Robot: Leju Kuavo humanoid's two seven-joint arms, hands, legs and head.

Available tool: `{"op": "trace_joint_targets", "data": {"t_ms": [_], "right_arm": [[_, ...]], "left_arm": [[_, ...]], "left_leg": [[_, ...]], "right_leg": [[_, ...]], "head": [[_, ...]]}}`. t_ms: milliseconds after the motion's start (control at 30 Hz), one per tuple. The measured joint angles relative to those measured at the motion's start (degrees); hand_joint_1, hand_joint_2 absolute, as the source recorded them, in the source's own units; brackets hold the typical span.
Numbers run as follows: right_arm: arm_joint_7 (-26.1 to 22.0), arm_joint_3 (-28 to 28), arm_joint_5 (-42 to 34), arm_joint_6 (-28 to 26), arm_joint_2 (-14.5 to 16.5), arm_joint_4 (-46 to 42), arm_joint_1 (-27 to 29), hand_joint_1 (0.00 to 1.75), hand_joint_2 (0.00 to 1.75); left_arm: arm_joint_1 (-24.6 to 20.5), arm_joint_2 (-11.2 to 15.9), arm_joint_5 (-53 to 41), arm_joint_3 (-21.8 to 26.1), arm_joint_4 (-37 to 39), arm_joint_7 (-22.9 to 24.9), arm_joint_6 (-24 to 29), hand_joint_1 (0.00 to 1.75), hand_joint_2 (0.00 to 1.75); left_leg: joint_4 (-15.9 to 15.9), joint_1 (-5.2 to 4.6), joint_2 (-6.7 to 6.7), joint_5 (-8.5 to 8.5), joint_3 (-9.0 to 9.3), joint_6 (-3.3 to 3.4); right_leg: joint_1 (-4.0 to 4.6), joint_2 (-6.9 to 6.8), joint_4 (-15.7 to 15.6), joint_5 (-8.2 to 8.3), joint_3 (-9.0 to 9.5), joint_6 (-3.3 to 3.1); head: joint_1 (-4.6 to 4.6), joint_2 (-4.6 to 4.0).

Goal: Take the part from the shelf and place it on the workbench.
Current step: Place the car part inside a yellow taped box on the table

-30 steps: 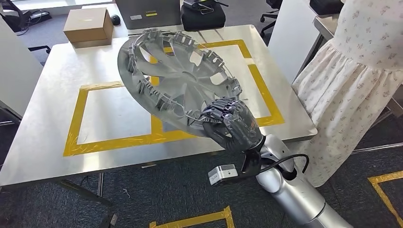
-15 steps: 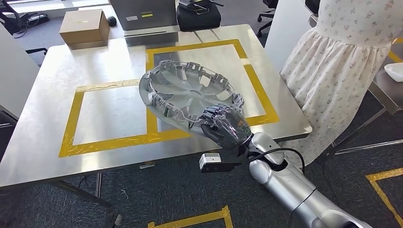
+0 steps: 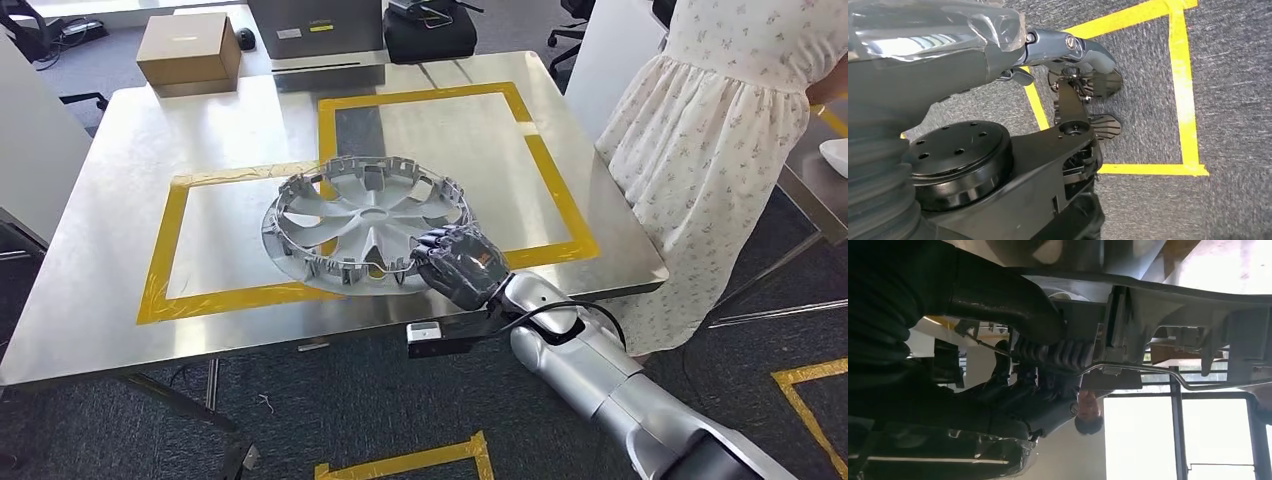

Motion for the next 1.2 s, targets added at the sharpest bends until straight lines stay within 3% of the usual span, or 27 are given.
{"op": "trace_joint_targets", "data": {"t_ms": [67,167,267,300,333,367,467,533,667,700,800,833,867,933,1000,1033,1167,1200], "right_arm": [[-0.02,0.74,0.94,-0.85,0.89,2.22,-0.66,1.75,1.75],[-0.07,1.48,2.01,-1.41,2.09,5.80,-2.18,1.75,1.75],[-0.19,1.67,2.35,-1.60,3.11,9.27,-3.49,1.75,1.75],[-0.21,1.69,2.52,-1.67,3.37,10.44,-3.84,1.75,1.75],[-0.19,1.72,2.71,-1.73,3.58,11.53,-4.19,1.75,1.75],[-0.06,1.74,2.95,-1.76,3.78,12.53,-4.62,1.75,1.75],[0.96,1.70,3.48,-1.77,4.58,15.39,-6.27,1.75,1.75],[1.71,1.63,3.62,-1.64,5.13,17.08,-7.53,1.75,1.75],[3.03,1.53,3.88,-0.10,5.69,19.71,-9.74,1.75,1.75],[3.32,1.51,3.92,0.60,5.75,20.37,-10.33,1.75,1.75],[4.21,1.45,3.85,3.21,5.77,22.14,-11.59,1.75,1.75],[4.56,1.39,3.81,4.04,5.78,22.63,-11.81,1.75,1.75],[4.87,1.30,3.76,4.72,5.80,23.03,-12.06,1.75,1.75],[5.55,0.96,3.60,5.56,5.87,23.65,-12.87,0.87,0.87],[6.14,0.38,3.34,5.95,6.02,24.09,-14.03,0.00,0.00],[6.34,0.04,3.23,6.06,6.11,24.27,-14.53,0.00,0.00],[6.68,-1.17,2.96,6.27,6.36,24.76,-15.87,0.00,0.00],[6.73,-1.43,2.96,6.28,6.49,24.81,-16.17,0.00,0.00]], "left_arm": [[0.05,0.09,0.05,-0.02,-0.02,0.11,-0.33,0.00,1.75],[0.10,0.21,0.19,-0.07,-0.02,0.15,-0.74,0.00,1.75],[0.15,0.26,0.37,-0.11,-0.02,0.05,-1.02,0.00,1.75],[0.19,0.28,0.43,-0.11,-0.02,0.02,-1.04,0.00,1.75],[0.22,0.30,0.48,-0.11,-0.02,-0.02,-1.07,0.00,1.75],[0.24,0.32,0.56,-0.11,-0.02,-0.07,-1.09,0.00,1.75],[0.24,0.48,0.91,-0.11,-0.02,-0.28,-1.11,0.00,1.75],[0.28,0.56,1.07,-0.11,-0.02,-0.49,-1.11,0.00,1.75],[0.63,0.57,1.26,-0.13,-0.01,-0.95,-1.33,0.00,1.75],[0.64,0.56,1.39,-0.13,-0.02,-1.09,-1.39,0.00,1.75],[0.72,0.56,1.86,-0.11,-0.01,-1.30,-1.55,0.00,1.75],[0.78,0.54,1.98,-0.12,0.00,-1.31,-1.60,0.00,1.75],[0.84,0.51,2.09,-0.13,0.00,-1.32,-1.63,0.00,1.75],[0.92,0.44,2.20,-0.14,-0.01,-1.49,-1.64,0.00,1.75],[0.97,0.33,2.31,-0.14,0.04,-1.73,-1.58,0.00,1.75],[1.02,0.26,2.39,-0.14,0.10,-1.81,-1.54,0.00,1.75],[1.29,0.09,3.24,-0.15,0.27,-1.59,-1.68,0.00,0.00],[1.30,0.07,3.41,-0.15,0.31,-1.33,-1.75,0.00,0.00]], "left_leg": [[0.20,-0.05,-0.01,0.00,-0.32,-0.51],[1.87,0.25,0.05,-1.32,-1.24,-1.49],[11.83,0.61,0.12,-6.22,-5.84,-2.44],[15.13,0.71,0.12,-7.24,-7.45,-2.62],[16.59,0.80,0.13,-7.21,-8.28,-2.73],[15.70,0.89,0.17,-6.07,-8.01,-2.75],[4.69,0.98,0.28,-0.60,-2.91,-2.37],[0.91,0.72,0.27,0.20,-1.09,-1.87],[0.03,0.62,0.24,0.55,-0.81,-0.44],[-0.23,0.70,0.25,0.75,-0.72,-0.04],[-0.30,0.58,0.23,0.90,-0.80,0.49],[-0.28,0.53,0.16,0.91,-0.80,0.53],[-0.23,0.50,0.09,0.90,-0.80,0.53],[0.01,0.48,-0.05,0.81,-0.80,0.40],[0.53,0.21,-0.09,0.55,-1.07,-0.01],[0.72,0.10,-0.07,0.47,-1.20,-0.24],[1.58,0.33,0.02,-0.31,-1.74,-1.34],[3.24,0.42,0.03,-1.43,-2.49,-1.68]], "right_leg": [[0.29,-0.01,-0.79,0.24,0.36,-0.62],[-0.20,0.00,-1.09,0.50,0.49,-1.47],[-0.33,0.01,-1.16,0.52,0.56,-2.16],[-0.31,0.01,-1.14,0.52,0.56,-2.17],[-0.30,0.02,-1.13,0.51,0.58,-2.17],[-0.30,0.05,-1.12,0.50,0.61,-2.16],[-0.14,0.26,-1.07,0.52,0.65,-2.03],[0.11,0.35,-1.03,0.68,0.27,-1.61],[0.08,0.28,0.05,0.12,-0.77,-0.59],[0.05,0.26,2.39,-1.04,-1.92,-0.68],[-0.05,0.23,14.17,-5.50,-7.41,-1.16],[-0.08,0.23,16.31,-6.00,-8.41,-0.98],[-0.10,0.23,16.13,-5.62,-8.29,-0.62],[-0.12,0.18,9.14,-2.82,-4.80,0.17],[0.01,0.07,1.65,-0.42,-0.94,0.14],[0.13,0.05,-0.01,0.04,-0.08,-0.15],[-0.07,0.17,-0.76,0.44,0.28,-1.36],[-0.31,0.18,-0.90,0.55,0.38,-1.67]], "head": [[-0.04,0.00],[-0.07,0.00],[-0.10,0.00],[-0.09,0.00],[-0.10,0.00],[-0.09,0.00],[-0.08,0.00],[-0.07,0.00],[-0.02,0.00],[0.01,0.00],[0.02,0.00],[0.03,0.00],[0.03,0.00],[0.04,0.00],[0.00,0.00],[-0.02,0.00],[-0.05,0.00],[-0.08,0.00]]}}
